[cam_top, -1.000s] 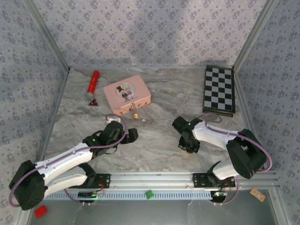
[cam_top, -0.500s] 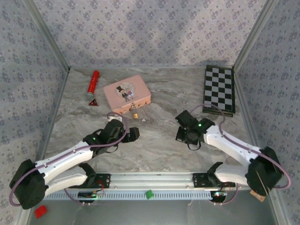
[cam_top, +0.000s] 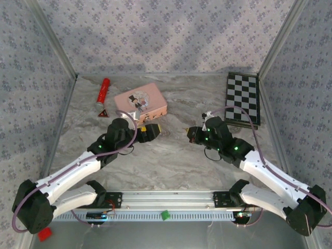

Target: Unlock a padlock with a key

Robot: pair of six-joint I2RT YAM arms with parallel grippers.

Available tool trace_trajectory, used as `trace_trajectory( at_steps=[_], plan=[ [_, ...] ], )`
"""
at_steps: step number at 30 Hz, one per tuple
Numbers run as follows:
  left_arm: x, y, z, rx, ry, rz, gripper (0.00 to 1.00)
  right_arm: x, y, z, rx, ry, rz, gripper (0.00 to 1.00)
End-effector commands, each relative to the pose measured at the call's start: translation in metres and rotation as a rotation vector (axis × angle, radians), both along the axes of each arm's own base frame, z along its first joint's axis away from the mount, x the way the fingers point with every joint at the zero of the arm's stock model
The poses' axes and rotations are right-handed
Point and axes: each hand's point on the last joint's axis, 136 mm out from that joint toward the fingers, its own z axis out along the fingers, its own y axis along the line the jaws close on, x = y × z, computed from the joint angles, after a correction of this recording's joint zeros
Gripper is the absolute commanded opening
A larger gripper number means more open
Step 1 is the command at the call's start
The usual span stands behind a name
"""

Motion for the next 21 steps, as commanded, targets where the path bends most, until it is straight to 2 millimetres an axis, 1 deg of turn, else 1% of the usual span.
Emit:
trace_trajectory(
  at_steps=[1, 5, 8, 9, 12, 18, 21],
  plan=[
    [-0.002, -0.023, 0.065, -0.149, -0.151, -0.118, 0.96, 0.009, 0.021, 0.036, 0.162, -0.093, 0.027, 0.0],
    [-0.003, -0.029, 0.086, -0.252, -0.189, -0.14, 0.88, 0.013, 0.033, 0.055, 0.29, -0.114, 0.021, 0.0],
    [-0.006, -0.035, 0.094, -0.282, -0.204, -0.17, 0.8, 0.01, 0.045, 0.056, 0.316, -0.094, 0.037, 0.0],
    [-0.006, -0.036, 0.095, -0.279, -0.207, -0.174, 0.77, 0.008, 0.048, 0.056, 0.315, -0.086, 0.039, 0.0],
    [-0.007, -0.041, 0.094, -0.256, -0.213, -0.181, 0.73, 0.005, 0.051, 0.056, 0.33, -0.074, 0.034, 0.0],
    [-0.009, -0.051, 0.098, -0.229, -0.225, -0.206, 0.6, 0.002, 0.058, 0.056, 0.351, -0.057, 0.045, 0.0],
    [-0.011, -0.055, 0.098, -0.219, -0.225, -0.219, 0.57, 0.001, 0.061, 0.053, 0.345, -0.047, 0.049, 0.0]
  ],
)
